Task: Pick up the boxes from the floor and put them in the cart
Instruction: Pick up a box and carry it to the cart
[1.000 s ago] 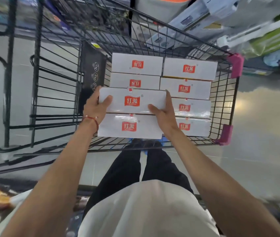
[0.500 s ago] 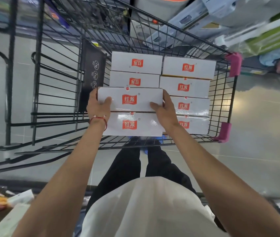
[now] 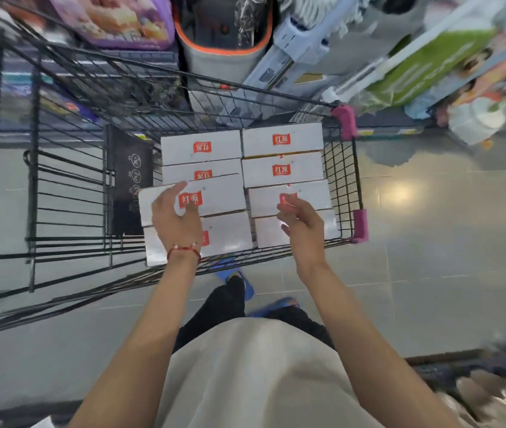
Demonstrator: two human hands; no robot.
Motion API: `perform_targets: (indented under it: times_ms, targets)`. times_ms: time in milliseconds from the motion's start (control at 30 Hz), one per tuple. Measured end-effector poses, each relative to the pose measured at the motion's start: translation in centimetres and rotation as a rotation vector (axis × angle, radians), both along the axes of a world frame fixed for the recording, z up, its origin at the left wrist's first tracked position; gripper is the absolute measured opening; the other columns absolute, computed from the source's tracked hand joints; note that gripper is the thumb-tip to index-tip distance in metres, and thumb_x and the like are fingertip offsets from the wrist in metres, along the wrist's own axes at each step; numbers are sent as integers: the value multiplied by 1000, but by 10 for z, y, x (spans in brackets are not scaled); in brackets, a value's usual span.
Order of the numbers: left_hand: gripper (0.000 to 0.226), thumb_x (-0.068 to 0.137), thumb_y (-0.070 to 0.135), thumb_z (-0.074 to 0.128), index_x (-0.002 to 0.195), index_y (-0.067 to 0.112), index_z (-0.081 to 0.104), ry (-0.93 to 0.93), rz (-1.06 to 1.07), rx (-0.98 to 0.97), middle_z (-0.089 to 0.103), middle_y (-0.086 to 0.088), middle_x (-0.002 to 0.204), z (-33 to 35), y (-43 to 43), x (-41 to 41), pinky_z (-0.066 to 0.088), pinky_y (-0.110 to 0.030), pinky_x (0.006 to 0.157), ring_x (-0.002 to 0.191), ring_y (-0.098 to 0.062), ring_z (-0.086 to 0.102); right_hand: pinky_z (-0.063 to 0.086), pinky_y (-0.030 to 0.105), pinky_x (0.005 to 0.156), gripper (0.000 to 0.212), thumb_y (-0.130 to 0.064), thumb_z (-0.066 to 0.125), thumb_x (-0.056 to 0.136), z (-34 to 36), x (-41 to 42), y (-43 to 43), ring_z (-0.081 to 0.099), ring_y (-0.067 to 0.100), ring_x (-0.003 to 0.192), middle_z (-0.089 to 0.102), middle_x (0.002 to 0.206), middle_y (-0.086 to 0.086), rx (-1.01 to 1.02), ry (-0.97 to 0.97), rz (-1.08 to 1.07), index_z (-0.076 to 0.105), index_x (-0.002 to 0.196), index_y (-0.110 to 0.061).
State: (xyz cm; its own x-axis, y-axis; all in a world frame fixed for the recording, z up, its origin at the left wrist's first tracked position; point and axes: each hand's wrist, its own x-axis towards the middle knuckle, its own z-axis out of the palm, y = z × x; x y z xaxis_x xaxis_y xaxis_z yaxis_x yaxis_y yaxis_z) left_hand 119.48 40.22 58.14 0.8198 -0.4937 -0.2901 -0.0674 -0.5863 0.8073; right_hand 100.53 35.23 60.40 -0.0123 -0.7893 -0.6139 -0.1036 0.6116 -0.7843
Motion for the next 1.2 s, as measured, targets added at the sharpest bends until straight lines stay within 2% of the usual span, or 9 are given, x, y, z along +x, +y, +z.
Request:
perform_targets:
  times_ms: [167, 233, 333, 433, 567, 800, 933, 1067, 1200]
  targets:
    - [36, 91, 1, 61, 122, 17, 69, 22, -169, -8, 57, -10, 134, 9, -12, -61, 33, -28, 114, 131, -26, 48, 53, 32, 93, 25, 1, 61, 97, 17, -60, 13, 67, 24, 106, 73, 113, 9, -33, -139, -145, 72, 114, -15]
    - [35, 93, 3, 59, 121, 20, 69, 43, -242, -19, 56, -3, 133, 16, -13, -92, 33, -24, 110, 131, -24, 47, 55, 26, 89, 28, 1, 59, 97, 22, -87, 19, 70, 18, 103, 77, 104, -6, -63, -159, -164, 70, 121, -9]
    - [35, 94, 5, 57, 119, 28, 67, 88, -358, -54, 55, 0, 127, 32, -13, -145, 35, -37, 115, 129, -22, 49, 52, 32, 94, 30, -1, 62, 96, 34, -127, 31, 69, 20, 110, 72, 98, -34, -104, -175, -227, 68, 126, -3]
    - [34, 94, 9, 58, 120, 30, 66, 113, -469, -62, 54, 4, 129, 45, -14, -197, 36, -37, 115, 130, -19, 48, 52, 34, 97, 27, -1, 64, 94, 47, -172, 47, 67, 12, 118, 67, 138, -12, -122, -217, -302, 72, 118, -11]
    - [30, 93, 6, 59, 116, 24, 66, 145, -647, -69, 60, -2, 133, 54, -17, -268, 41, -37, 110, 127, -21, 52, 51, 44, 108, 34, -1, 64, 92, 59, -239, 72, 67, 24, 118, 72, 127, 13, -115, -205, -462, 70, 124, -12]
    - [34, 92, -2, 57, 123, 9, 66, 213, -916, -72, 65, -8, 126, 65, -17, -390, 47, -40, 106, 121, -27, 59, 47, 46, 113, 36, -2, 61, 92, 70, -342, 111, 66, 29, 121, 73, 122, 14, -160, -174, -705, 68, 126, -10]
    - [33, 93, -4, 57, 122, 7, 66, 199, -1103, -79, 66, -10, 126, 67, -21, -445, 44, -26, 105, 119, -23, 60, 47, 45, 112, 32, -6, 62, 93, 71, -386, 123, 67, 28, 120, 74, 120, 11, -191, -185, -841, 69, 123, -13]
    - [31, 93, -5, 57, 120, 6, 66, 212, -1243, -80, 67, -10, 122, 66, -36, -500, 43, -9, 86, 105, -15, 60, 46, 45, 111, 29, -8, 62, 94, 70, -428, 129, 68, 23, 113, 75, 119, 10, -215, -187, -965, 70, 121, -16]
    - [32, 93, -5, 56, 120, 8, 66, 292, -1333, -48, 68, -7, 118, 64, -53, -559, 46, -25, 91, 102, -13, 60, 48, 44, 110, 25, -11, 62, 96, 66, -474, 124, 68, 17, 103, 74, 121, 11, -218, -171, -1057, 70, 118, -20]
